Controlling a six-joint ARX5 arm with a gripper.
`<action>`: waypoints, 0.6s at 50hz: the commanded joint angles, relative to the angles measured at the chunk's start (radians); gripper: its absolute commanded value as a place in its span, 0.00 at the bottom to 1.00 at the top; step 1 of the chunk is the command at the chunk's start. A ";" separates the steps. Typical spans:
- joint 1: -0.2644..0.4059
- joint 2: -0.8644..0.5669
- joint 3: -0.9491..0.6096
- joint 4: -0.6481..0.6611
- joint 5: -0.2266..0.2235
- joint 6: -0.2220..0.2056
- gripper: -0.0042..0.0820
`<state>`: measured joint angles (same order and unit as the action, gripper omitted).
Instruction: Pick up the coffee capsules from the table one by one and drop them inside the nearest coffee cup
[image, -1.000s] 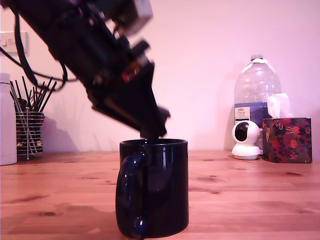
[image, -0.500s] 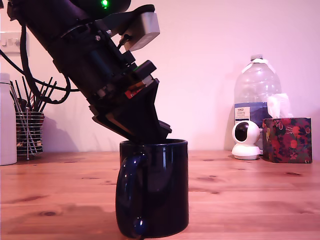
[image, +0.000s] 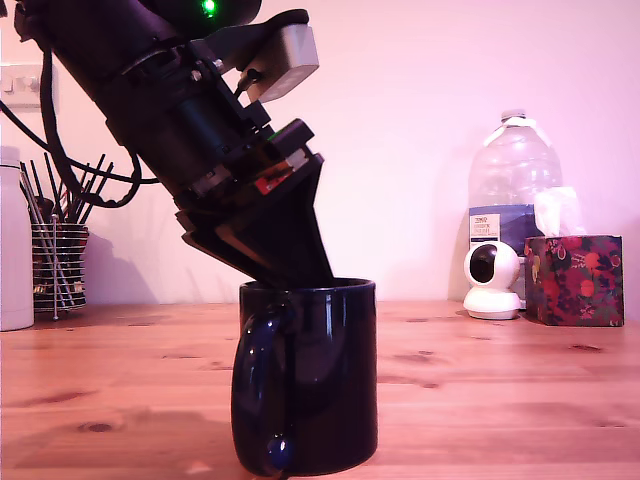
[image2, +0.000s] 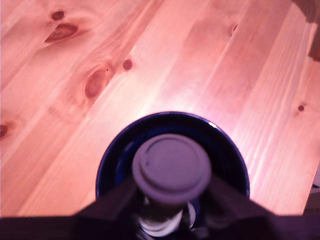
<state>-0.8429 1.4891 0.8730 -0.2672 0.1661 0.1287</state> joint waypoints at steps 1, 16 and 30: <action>-0.005 -0.016 -0.012 0.010 0.008 -0.009 0.83; -0.004 -0.076 -0.012 0.005 0.009 -0.005 0.81; -0.003 -0.110 -0.012 -0.009 0.009 -0.006 0.10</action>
<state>-0.8429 1.4010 0.8730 -0.2844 0.1738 0.1265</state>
